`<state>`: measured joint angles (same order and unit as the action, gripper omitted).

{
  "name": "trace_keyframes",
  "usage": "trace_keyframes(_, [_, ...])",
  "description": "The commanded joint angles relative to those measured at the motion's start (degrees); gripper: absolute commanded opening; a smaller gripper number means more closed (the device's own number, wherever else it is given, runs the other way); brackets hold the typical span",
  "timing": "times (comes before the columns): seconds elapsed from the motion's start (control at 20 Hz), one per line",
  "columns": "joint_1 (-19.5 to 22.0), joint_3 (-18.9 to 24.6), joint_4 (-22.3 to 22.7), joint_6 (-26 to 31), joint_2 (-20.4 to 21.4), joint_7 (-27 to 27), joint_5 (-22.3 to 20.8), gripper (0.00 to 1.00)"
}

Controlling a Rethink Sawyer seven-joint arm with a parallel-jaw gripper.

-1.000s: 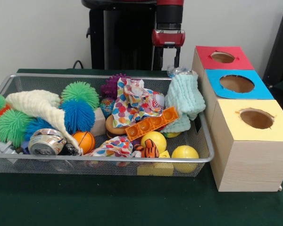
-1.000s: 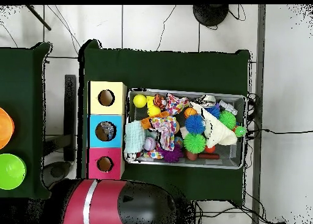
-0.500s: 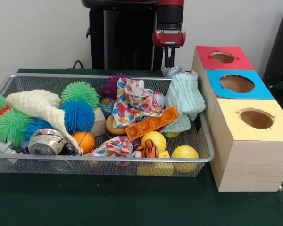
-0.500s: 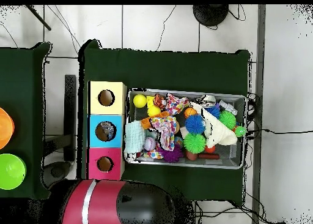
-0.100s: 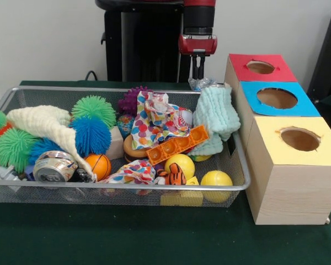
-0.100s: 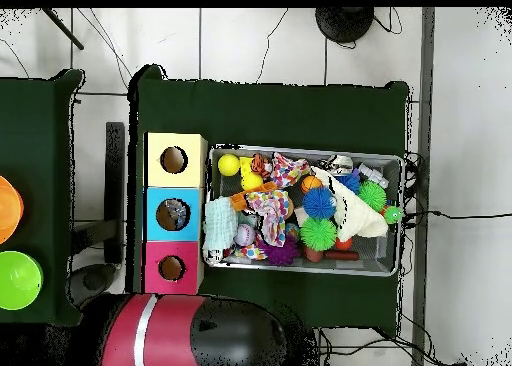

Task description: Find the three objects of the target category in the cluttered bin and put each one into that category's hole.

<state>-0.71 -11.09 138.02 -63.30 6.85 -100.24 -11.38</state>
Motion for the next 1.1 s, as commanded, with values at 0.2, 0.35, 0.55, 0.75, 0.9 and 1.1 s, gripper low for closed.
trace_keyframes(0.2, [1.85,4.67,-3.69,7.19,-1.69,-12.61,-0.12,1.0])
trace_keyframes(0.35, [2.13,5.07,-3.72,6.96,-1.93,-12.94,-0.58,1.0])
trace_keyframes(0.55, [2.25,5.61,-3.87,7.56,-1.55,-12.86,-0.67,1.0])
trace_keyframes(0.75, [3.04,5.79,-2.61,10.04,1.46,-12.05,-1.0,1.0])
trace_keyframes(0.9, [3.99,5.83,1.0,15.33,8.85,-10.13,-0.93,1.0])
trace_keyframes(1.1, [5.52,5.78,5.75,23.37,19.59,-7.86,-1.35,1.0])
